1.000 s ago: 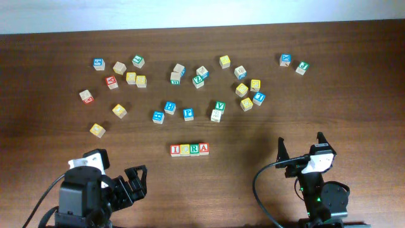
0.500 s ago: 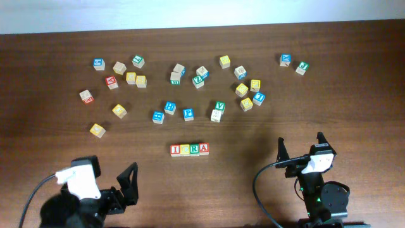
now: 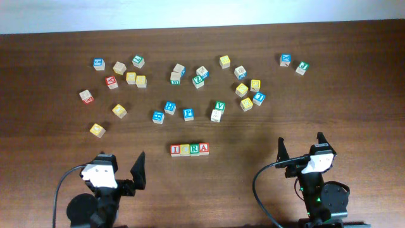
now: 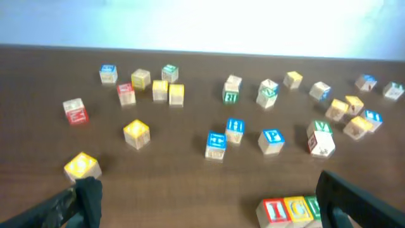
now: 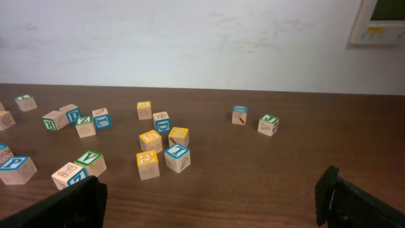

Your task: Spell out ICRA

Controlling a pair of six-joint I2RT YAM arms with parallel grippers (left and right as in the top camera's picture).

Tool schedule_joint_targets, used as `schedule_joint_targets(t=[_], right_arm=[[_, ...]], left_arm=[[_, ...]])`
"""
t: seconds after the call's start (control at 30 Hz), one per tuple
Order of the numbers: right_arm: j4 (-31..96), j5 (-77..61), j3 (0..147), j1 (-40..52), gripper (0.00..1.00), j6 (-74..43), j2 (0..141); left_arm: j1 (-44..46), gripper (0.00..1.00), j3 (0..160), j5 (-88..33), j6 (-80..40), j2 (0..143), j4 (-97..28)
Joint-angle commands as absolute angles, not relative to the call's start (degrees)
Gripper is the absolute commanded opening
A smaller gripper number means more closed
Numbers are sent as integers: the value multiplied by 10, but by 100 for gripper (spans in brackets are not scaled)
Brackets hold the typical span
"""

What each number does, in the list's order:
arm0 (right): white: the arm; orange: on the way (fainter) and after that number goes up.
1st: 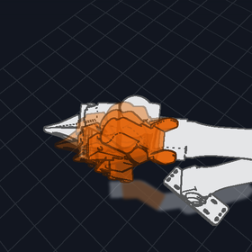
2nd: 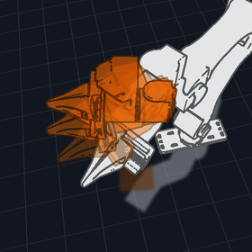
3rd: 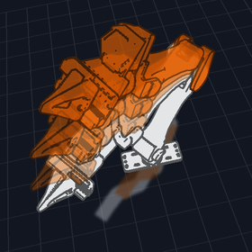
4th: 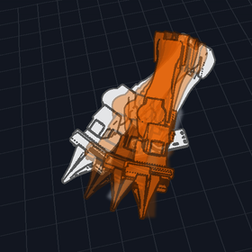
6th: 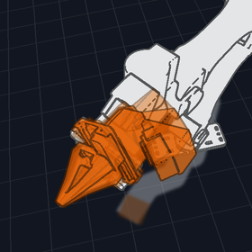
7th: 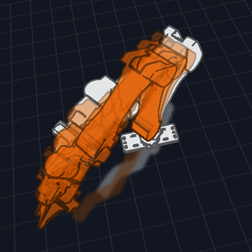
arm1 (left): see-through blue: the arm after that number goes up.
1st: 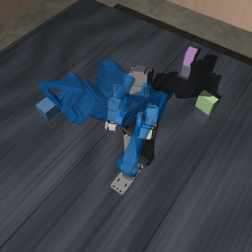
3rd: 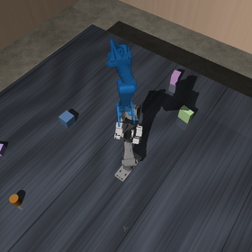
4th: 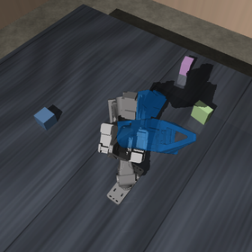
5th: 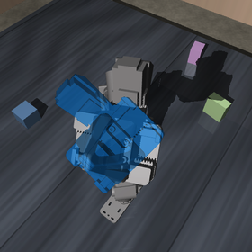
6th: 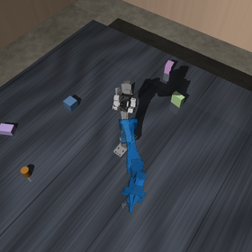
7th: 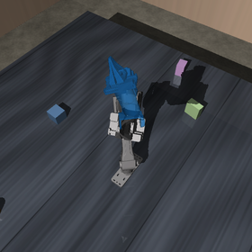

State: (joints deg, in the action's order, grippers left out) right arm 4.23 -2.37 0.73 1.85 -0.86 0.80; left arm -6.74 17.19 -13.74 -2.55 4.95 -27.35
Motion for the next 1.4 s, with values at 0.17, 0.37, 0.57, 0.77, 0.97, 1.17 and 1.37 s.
schedule_joint_targets(t=[0.17,0.37,0.57,0.77,0.97,1.17,1.37], right_arm=[[44,-21,3,15,98,-9,2],[44,-21,3,15,98,-9,2],[44,-21,3,15,98,-9,2],[44,-21,3,15,98,-9,2],[44,-21,3,15,98,-9,2],[44,-21,3,15,98,-9,2],[44,-21,3,15,98,-9,2]], left_arm=[[-46,99,39,-55,-133,3,-122],[-19,99,5,-21,-87,3,-43],[-19,99,5,-21,-3,3,-46],[-19,99,5,18,41,3,-48],[-19,99,5,13,43,3,-48],[-19,99,5,50,-34,3,-46],[-19,99,5,39,-17,3,-47]])
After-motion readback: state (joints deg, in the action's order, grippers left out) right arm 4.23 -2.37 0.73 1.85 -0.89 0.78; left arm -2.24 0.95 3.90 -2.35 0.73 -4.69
